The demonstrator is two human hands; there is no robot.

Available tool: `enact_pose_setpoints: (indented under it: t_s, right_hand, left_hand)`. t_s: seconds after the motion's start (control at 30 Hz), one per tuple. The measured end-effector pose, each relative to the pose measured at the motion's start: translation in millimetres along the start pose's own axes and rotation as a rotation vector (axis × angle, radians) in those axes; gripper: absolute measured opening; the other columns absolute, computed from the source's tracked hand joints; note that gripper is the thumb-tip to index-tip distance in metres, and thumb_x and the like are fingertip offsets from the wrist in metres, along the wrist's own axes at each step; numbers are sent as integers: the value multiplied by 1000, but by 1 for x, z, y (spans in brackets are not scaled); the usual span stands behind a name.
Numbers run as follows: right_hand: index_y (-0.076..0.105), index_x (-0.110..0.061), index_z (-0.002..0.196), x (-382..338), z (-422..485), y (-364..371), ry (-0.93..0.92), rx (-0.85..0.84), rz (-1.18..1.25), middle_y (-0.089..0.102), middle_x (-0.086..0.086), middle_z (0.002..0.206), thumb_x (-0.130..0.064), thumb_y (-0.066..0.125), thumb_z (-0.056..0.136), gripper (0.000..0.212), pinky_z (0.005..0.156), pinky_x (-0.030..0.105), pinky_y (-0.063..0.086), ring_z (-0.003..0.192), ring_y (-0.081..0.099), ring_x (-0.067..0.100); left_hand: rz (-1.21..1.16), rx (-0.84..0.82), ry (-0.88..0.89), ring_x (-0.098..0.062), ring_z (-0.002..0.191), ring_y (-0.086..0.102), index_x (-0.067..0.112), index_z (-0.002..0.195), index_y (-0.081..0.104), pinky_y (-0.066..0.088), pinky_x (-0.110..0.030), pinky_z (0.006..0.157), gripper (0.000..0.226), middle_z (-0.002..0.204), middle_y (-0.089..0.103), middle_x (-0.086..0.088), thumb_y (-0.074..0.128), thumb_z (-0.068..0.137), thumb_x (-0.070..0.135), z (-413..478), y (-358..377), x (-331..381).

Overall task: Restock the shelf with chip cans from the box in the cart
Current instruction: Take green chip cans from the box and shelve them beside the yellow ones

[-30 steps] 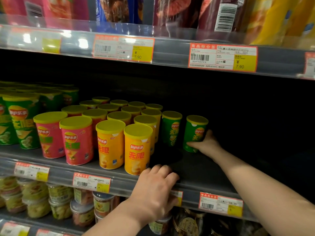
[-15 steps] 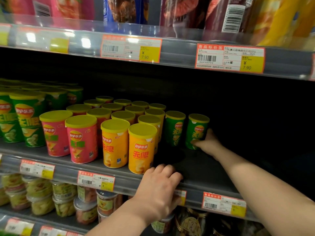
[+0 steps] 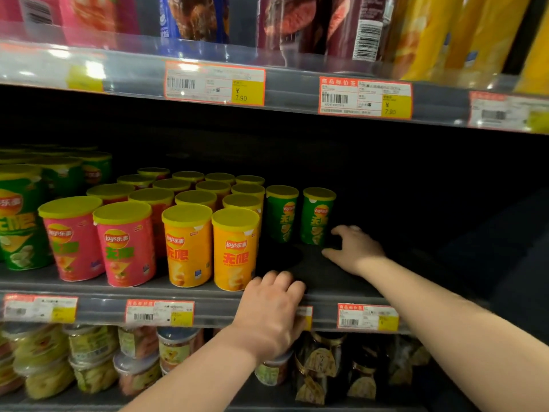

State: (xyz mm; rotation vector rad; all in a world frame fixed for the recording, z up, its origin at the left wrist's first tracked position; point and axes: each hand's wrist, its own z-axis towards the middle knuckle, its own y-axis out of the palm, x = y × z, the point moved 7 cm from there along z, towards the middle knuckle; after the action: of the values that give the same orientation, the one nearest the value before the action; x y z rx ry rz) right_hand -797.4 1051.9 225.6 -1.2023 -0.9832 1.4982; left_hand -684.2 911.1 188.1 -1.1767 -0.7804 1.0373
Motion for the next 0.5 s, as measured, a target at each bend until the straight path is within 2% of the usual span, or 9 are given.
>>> enact_pose_setpoints:
  t_s: [0.13, 0.23, 0.4, 0.5]
  right_hand:
    - [43, -29, 136, -11, -38, -11, -70, 24, -156, 46, 0, 139, -50, 51, 90, 51, 100, 35, 37, 126, 44, 24]
    - [48, -29, 133, -14, -71, -19, -81, 69, -158, 51, 0, 134, -51, 52, 89, 50, 100, 36, 37, 124, 46, 24]
    - [46, -30, 134, -18, -115, -17, -43, 35, -152, 49, -4, 136, -49, 49, 91, 47, 103, 36, 33, 127, 42, 22]
    - [44, -30, 136, -21, -138, -11, -28, 5, -143, 46, -5, 138, -46, 47, 93, 46, 105, 36, 31, 129, 40, 21]
  left_hand:
    - [-52, -4, 23, -25, 127, 35, 26, 141, 30, 31, -37, 104, 58, 139, 35, -1, 49, 91, 49, 1, -5, 0]
    - [-99, 32, 44, -24, 127, 36, 25, 140, 30, 34, -36, 103, 59, 139, 34, 0, 50, 90, 48, -4, -9, 0]
    - [-81, 124, 136, -23, 126, 36, 25, 136, 36, 32, -34, 101, 54, 136, 37, 1, 47, 89, 49, -21, -13, 8]
    - [-76, 110, 191, -24, 132, 28, 23, 138, 34, 25, -36, 109, 55, 141, 32, -1, 45, 90, 48, -35, -9, 11]
